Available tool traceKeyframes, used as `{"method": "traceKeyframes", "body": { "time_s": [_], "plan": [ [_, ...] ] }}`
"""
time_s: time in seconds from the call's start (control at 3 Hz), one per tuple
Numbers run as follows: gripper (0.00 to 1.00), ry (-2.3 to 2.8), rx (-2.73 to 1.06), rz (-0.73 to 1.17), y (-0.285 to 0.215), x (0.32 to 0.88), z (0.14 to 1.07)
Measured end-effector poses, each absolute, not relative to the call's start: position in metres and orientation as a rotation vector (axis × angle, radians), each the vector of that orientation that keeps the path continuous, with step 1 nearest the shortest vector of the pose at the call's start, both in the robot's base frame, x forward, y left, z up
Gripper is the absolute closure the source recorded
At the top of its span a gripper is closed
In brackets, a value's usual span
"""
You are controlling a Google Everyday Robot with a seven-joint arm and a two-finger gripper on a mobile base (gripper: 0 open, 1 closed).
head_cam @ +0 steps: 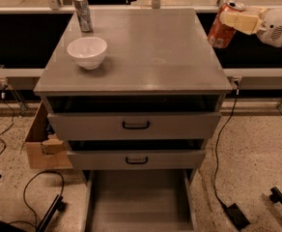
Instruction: Pick coke can from bottom drawer and place on counter
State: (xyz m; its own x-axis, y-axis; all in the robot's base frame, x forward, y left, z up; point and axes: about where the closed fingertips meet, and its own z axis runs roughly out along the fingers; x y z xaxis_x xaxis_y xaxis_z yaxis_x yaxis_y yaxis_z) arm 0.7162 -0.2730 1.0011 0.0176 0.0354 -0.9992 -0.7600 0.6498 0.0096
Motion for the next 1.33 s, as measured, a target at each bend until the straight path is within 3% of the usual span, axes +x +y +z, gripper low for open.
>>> {"method": "traceKeyframes", "body": {
  "time_s": [0.67, 1.33],
  "plan": [
    [1.0, 1.452, -0.724, 0.705, -0.194, 0.801, 0.975],
    [1.0, 1.492, -0.757, 0.801, -0.135, 0.845, 0.919]
  ]
}}
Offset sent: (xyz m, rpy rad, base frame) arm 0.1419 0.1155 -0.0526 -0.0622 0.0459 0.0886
